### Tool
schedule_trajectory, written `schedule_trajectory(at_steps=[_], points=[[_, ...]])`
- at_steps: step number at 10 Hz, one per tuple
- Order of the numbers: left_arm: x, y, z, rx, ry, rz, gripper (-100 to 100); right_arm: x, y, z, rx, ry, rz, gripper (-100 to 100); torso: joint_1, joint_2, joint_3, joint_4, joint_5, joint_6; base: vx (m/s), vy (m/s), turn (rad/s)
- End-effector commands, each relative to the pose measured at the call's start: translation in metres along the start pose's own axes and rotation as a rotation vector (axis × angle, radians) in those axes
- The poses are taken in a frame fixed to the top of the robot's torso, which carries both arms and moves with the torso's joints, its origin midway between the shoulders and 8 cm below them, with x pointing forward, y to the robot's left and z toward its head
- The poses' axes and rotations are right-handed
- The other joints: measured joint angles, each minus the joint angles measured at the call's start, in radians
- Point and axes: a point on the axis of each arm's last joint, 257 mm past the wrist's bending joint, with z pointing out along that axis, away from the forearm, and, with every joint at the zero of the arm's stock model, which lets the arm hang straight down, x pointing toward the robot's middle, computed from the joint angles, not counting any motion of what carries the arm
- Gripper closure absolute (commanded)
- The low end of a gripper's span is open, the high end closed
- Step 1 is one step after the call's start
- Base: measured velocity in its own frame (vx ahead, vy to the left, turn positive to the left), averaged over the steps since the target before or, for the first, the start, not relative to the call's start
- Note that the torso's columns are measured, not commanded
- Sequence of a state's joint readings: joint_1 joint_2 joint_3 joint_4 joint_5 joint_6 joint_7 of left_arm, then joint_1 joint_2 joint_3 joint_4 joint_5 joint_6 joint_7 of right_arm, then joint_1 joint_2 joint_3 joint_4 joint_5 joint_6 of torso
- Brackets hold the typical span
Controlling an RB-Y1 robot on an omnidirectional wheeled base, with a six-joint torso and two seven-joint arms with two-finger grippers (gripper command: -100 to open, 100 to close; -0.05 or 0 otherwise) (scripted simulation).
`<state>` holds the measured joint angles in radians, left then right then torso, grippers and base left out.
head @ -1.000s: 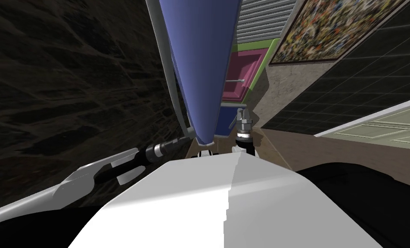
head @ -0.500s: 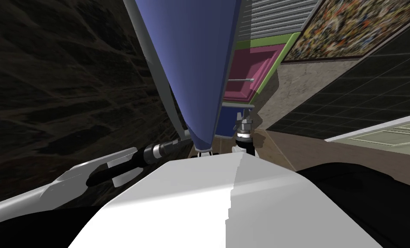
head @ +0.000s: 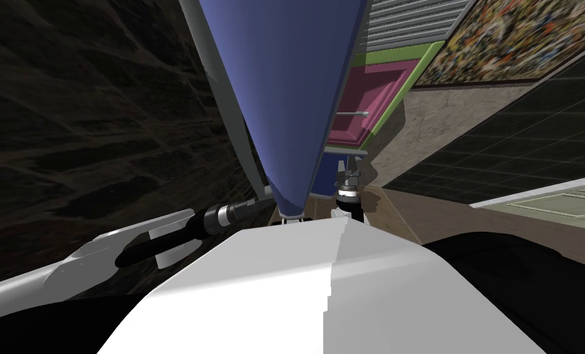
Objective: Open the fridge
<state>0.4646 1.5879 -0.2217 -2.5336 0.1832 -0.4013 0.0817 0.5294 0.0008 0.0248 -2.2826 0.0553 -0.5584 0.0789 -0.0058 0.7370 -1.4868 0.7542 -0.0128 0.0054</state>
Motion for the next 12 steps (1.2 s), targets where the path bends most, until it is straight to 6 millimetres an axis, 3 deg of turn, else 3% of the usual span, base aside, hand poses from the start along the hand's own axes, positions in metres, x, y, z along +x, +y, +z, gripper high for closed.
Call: schedule_trajectory(at_steps=[1,8,12], points=[[-0.01,-0.015,0.003,0.044,-0.01,0.05,-100,0.0,0.0,0.0,0.0,0.0,0.0,0,0.002,0.001,-0.001,0.0,0.001,0.001,0.0,0.011,-0.02],[-0.006,-0.009,0.002,0.013,0.01,-0.003,-100,0.0,0.0,0.0,0.0,0.0,0.0,0,0.003,0.003,0.0,-0.004,0.003,-0.006,0.002,0.0,0.03],[-0.011,-0.02,0.005,0.028,0.023,-0.001,-100,0.0,0.0,0.0,0.0,0.0,0.0,0,0.001,0.007,-0.002,0.0,0.001,-0.009,0.001,-0.001,0.054]])
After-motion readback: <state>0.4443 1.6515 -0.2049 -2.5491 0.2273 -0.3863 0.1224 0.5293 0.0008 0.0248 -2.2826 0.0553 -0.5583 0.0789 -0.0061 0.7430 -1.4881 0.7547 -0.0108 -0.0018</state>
